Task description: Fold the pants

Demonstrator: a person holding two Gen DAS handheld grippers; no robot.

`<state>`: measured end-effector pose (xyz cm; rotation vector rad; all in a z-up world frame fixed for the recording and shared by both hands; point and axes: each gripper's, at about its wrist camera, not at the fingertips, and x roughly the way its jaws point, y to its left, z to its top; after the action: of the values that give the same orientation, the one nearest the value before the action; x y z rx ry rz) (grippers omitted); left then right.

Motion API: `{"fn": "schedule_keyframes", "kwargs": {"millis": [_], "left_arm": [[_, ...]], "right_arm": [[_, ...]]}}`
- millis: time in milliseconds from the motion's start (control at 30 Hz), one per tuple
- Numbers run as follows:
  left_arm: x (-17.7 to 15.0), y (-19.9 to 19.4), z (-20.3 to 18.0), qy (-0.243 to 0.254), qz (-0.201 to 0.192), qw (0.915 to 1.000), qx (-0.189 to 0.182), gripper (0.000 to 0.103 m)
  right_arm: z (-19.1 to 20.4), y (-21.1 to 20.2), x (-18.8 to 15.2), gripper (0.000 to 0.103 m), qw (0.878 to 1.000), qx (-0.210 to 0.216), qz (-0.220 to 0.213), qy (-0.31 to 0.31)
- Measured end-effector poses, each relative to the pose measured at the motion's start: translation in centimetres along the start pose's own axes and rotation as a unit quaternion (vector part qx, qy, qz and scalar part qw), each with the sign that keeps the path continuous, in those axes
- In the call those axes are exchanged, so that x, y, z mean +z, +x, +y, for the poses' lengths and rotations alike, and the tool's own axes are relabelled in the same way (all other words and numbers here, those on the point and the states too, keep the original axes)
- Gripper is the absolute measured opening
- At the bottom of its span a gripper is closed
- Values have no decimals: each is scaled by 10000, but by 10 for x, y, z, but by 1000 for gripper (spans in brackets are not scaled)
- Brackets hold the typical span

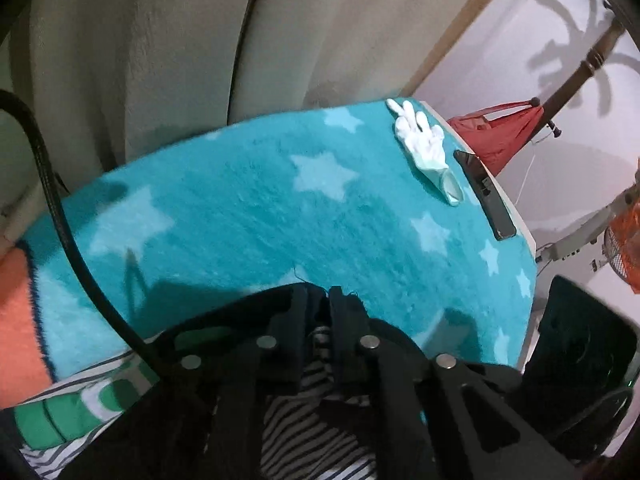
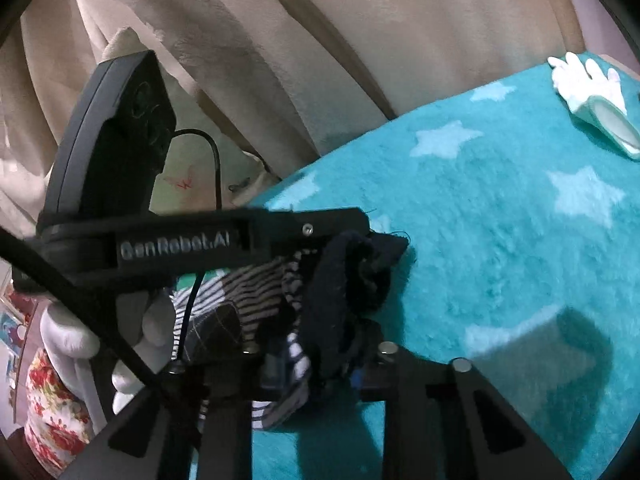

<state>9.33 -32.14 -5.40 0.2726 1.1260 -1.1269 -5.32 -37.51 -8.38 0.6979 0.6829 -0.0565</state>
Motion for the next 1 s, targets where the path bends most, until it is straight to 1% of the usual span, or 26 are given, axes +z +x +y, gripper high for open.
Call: {"fn": "schedule_keyframes", "kwargs": {"millis": [67,100,133,233,367,433,500,533,567,600,633,667,700,733,767,833,867,933,967,1000], "left_arm": [[-1,-13,3,-116,-167,9998,-51,9],[-4,-28,5,-189,-349,9992,-85,8],[-4,-34,6,-233,-441,9987,-95,9],[-18,-71,17,-453,-833,9955,-88,9],[-50,-115,44,-912,-1407,9856,216,9],[-69,-130,62,-1163,-1571,9799,393,9],[-88,-142,82,-1490,-1669,9728,603,10],[-94,-145,87,-1595,-1699,9701,685,14],[-104,-152,98,-1809,-1764,9641,813,24],[-111,-157,105,-1953,-1810,9602,846,29],[-119,-165,113,-2147,-1886,9546,841,35],[-125,-171,119,-2252,-1938,9513,818,37],[-136,-182,125,-2396,-2056,9458,767,37],[-141,-186,125,-2440,-2128,9431,758,39],[-149,-195,127,-2487,-2246,9389,786,45],[-165,-212,128,-2582,-2487,9284,978,53],[-173,-220,130,-2616,-2588,9236,1077,53],[-188,-230,135,-2721,-2715,9147,1247,53],[-194,-232,137,-2797,-2760,9102,1308,53],[-201,-234,140,-2885,-2801,9051,1382,53]], "right_arm": [[8,-5,1,21,9999,69,-106,-109],[13,-8,2,21,9997,121,-162,-164],[17,-11,3,21,9994,164,-202,-218],[46,-15,6,21,9972,384,-247,-599],[88,0,0,21,9908,610,-50,-1205],[108,15,-5,21,9872,628,83,-1460],[129,34,-12,21,9829,650,274,-1698],[138,45,-16,22,9808,656,381,-1794],[142,50,-18,24,9796,653,438,-1851],[149,58,-22,26,9769,626,534,-1972],[155,65,-26,34,9744,601,625,-2077],[162,73,-30,41,9706,587,794,-2196],[164,77,-32,42,9683,619,902,-2244],[166,76,-36,44,9660,676,997,-2287],[169,70,-38,44,9641,749,1036,-2328],[173,54,-37,44,9637,869,942,-2341],[170,44,-31,44,9656,991,816,-2261],[168,29,-22,44,9705,1064,623,-2070],[167,27,-15,44,9741,1035,544,-1938],[166,30,-9,44,9775,907,533,-1827]]}}
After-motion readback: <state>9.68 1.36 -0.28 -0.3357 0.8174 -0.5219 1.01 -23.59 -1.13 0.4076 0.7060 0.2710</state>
